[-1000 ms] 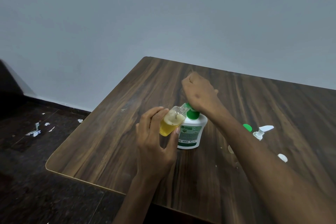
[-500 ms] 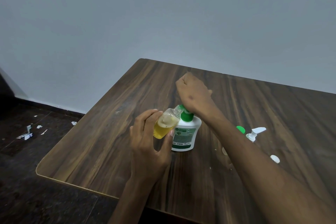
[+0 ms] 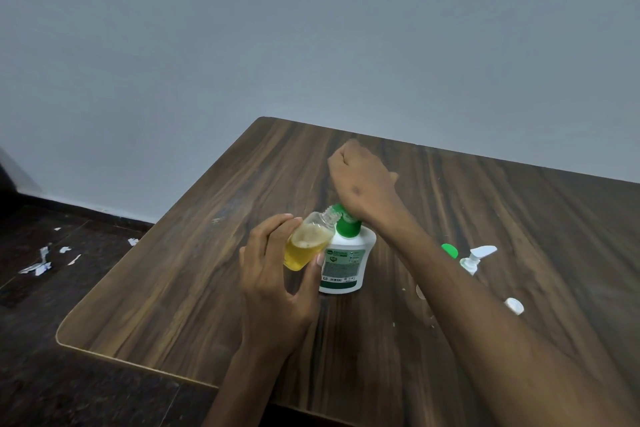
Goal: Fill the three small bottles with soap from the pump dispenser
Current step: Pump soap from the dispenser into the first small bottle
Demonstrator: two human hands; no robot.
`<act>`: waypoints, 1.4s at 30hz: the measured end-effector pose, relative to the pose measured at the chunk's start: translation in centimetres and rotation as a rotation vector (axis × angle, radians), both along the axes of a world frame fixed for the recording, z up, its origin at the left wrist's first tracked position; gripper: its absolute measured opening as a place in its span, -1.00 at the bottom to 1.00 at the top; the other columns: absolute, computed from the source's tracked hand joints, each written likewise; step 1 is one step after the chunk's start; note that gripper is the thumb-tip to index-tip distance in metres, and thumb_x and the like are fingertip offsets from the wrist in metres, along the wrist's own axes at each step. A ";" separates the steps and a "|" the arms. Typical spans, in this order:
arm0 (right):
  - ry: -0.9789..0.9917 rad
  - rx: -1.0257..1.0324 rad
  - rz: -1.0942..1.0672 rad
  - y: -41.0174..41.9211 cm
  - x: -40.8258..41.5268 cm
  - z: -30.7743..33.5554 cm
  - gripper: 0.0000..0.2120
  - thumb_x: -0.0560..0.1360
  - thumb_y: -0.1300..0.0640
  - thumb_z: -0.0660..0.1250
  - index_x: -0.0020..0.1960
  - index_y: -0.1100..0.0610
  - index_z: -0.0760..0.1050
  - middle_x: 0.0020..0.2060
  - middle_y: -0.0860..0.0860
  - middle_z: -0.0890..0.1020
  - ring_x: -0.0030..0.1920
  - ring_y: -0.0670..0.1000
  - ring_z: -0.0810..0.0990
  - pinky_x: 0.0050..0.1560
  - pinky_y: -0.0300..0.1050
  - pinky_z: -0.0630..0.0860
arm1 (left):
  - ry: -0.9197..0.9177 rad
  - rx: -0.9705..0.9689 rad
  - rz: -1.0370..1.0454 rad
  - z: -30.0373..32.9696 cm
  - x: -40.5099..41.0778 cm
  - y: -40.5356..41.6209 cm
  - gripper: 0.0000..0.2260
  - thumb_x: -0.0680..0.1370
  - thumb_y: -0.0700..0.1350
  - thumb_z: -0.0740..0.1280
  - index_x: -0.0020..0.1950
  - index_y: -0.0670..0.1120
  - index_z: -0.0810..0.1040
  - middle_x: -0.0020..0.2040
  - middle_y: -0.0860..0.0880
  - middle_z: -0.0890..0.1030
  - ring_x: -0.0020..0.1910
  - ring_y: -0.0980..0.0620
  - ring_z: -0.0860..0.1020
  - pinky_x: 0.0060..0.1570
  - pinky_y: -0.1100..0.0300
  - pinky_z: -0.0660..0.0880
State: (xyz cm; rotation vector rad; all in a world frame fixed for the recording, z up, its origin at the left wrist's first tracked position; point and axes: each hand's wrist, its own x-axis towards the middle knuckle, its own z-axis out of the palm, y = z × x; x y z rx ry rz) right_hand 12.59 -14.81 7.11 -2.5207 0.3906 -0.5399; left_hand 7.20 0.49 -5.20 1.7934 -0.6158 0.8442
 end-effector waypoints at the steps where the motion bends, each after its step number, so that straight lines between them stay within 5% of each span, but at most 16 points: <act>1: -0.001 0.003 0.000 0.0 0.0 0.0 -0.80 0.54 0.02 -0.01 -0.17 0.01 0.34 -0.09 -0.03 0.55 -0.11 0.01 0.49 0.11 0.14 0.28 | 0.000 0.000 0.002 0.0 0.0 0.0 -0.62 0.55 -0.12 0.50 0.33 -0.21 0.61 0.30 -0.11 0.61 0.30 -0.04 0.57 0.18 -0.19 0.55; 17: 0.049 -0.006 0.013 0.0 -0.3 0.1 -0.78 0.59 0.01 0.01 -0.01 0.06 0.40 -0.01 0.02 0.56 -0.01 0.06 0.49 0.09 0.15 0.26 | -0.010 0.001 -0.006 0.0 0.1 -0.1 -0.62 0.59 -0.04 0.44 0.33 -0.22 0.62 0.30 -0.10 0.60 0.31 -0.01 0.56 0.20 -0.14 0.55; 42: 0.024 0.009 0.006 0.1 -0.5 0.4 -0.79 0.60 0.04 0.02 -0.10 0.04 0.39 -0.10 -0.01 0.57 -0.07 0.03 0.50 0.07 0.11 0.22 | -0.007 -0.005 -0.010 0.0 0.1 -0.1 -0.63 0.56 -0.10 0.49 0.33 -0.19 0.61 0.31 -0.08 0.60 0.32 -0.03 0.56 0.18 -0.17 0.55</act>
